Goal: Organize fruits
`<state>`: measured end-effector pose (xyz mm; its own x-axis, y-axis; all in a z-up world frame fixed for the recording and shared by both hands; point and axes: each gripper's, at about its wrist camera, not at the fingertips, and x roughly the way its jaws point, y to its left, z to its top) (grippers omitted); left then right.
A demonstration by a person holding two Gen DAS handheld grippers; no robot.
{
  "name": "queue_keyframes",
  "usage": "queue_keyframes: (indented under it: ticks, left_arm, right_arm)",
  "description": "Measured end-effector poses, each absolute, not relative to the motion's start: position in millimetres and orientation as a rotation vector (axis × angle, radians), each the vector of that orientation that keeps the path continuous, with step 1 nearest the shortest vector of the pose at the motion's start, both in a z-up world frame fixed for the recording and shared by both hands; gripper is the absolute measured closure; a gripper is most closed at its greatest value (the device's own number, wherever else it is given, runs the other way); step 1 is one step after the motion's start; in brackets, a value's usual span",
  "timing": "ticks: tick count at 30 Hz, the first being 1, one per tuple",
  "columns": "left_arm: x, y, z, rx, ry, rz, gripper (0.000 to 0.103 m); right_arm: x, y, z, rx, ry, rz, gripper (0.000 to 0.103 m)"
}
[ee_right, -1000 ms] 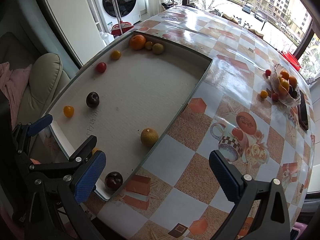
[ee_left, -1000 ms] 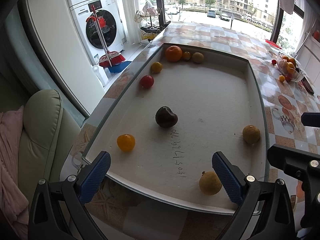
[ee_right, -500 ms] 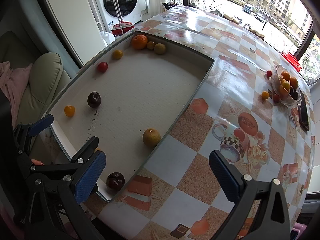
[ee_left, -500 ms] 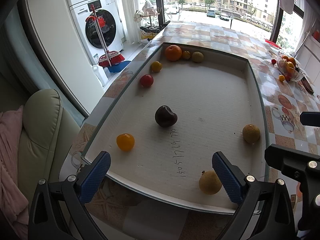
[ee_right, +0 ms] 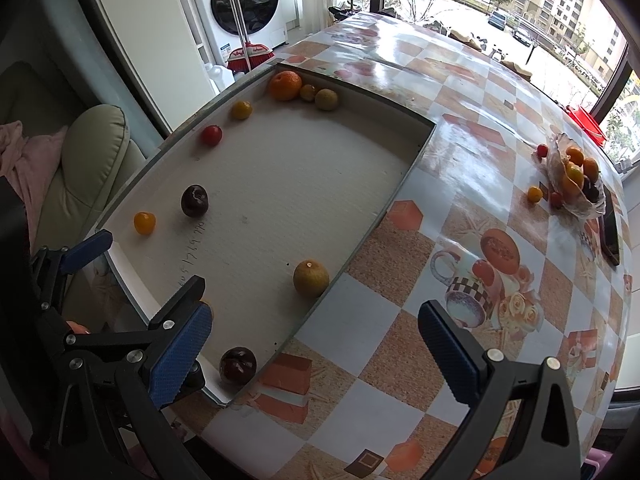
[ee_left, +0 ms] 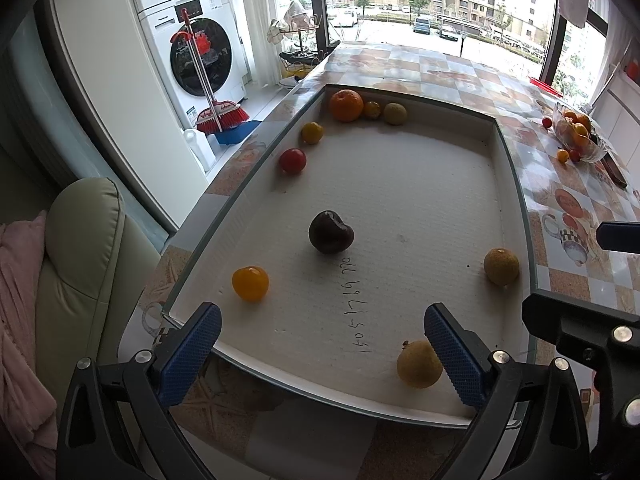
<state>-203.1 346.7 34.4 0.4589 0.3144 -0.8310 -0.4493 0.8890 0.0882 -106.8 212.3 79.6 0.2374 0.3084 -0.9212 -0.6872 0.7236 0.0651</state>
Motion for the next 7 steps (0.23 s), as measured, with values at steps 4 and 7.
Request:
queue_keyframes:
  ticks: [4, 7]
  left_arm:
    - [-204.4, 346.6, 34.5, -0.151, 0.982, 0.472, 0.001]
    - [-207.8, 345.0, 37.1, -0.138, 0.960, 0.462, 0.001]
  right_arm:
    - [-107.1, 213.3, 80.0, -0.393, 1.139, 0.707, 0.000]
    - [-108.3, 215.1, 81.6, -0.388, 1.136, 0.713, 0.000]
